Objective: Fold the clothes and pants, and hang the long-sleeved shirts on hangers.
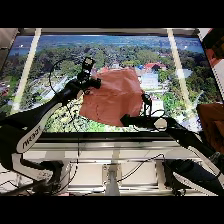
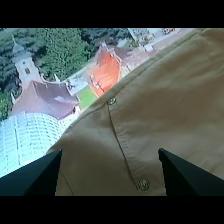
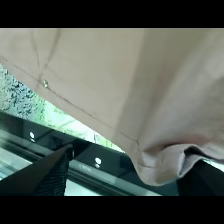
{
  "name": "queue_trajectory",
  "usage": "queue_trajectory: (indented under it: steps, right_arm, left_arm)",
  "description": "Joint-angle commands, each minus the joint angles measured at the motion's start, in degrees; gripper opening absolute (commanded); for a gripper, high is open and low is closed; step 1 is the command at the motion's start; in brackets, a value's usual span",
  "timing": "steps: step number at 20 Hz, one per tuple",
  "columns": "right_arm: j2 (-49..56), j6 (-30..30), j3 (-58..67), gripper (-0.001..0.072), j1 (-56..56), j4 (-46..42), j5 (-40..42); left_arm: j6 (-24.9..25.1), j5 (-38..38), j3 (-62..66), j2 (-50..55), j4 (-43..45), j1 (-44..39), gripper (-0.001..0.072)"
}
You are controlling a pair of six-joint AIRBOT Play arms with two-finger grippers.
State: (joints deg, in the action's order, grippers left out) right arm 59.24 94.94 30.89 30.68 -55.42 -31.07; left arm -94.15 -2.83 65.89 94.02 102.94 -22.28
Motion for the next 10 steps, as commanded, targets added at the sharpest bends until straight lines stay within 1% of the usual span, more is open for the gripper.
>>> queue_trajectory:
  steps: [1,2,3,4,5,6,7,8,9,10]
  right_arm:
    - [0.0,0.0,1.1,0.0693,0.0,-2.9,-4.7]
    - [0.0,0.0,2.0,0.0693,-0.1,-4.0,-6.2]
    - [0.0,0.0,3.1,0.0692,-0.3,-5.3,-8.2]
    - [0.0,0.0,4.3,0.0693,-0.8,-6.1,-10.7]
    - [0.0,0.0,5.5,0.0692,-1.5,-7.0,-13.7]
    - [-0.1,-0.1,6.6,0.0692,-2.2,-8.7,-15.9]
    - [-0.7,-0.1,7.6,0.0691,-2.8,-11.3,-16.9]
    - [-1.8,-0.1,8.5,0.0691,-3.5,-13.5,-17.6]
    - [-3.0,-0.1,9.6,0.0691,-4.4,-14.9,-19.3]
    - [-4.3,-0.1,10.9,0.0691,-5.5,-15.9,-22.4]
  left_arm:
    - [0.1,-0.4,0.0,-3.2,0.1,0.2,0.0689]
    - [0.1,-2.2,0.0,-5.2,0.1,0.4,0.0690]
    - [0.0,-6.1,0.0,-7.7,0.1,0.6,0.0689]
    - [0.0,-11.6,0.0,-10.3,0.1,1.0,0.0685]
    - [0.0,-18.3,0.0,-13.2,0.1,1.4,0.0633]
    - [0.0,-25.6,0.0,-16.3,0.1,2.1,0.0506]
    - [0.0,-32.2,0.0,-19.4,0.1,3.1,0.0421]
    - [0.1,-37.5,0.0,-22.3,0.6,4.3,0.0291]
    - [0.1,-41.6,0.0,-25.1,1.0,5.5,0.0129]
    - [0.0,-44.9,0.0,-27.8,0.9,6.9,0.0029]
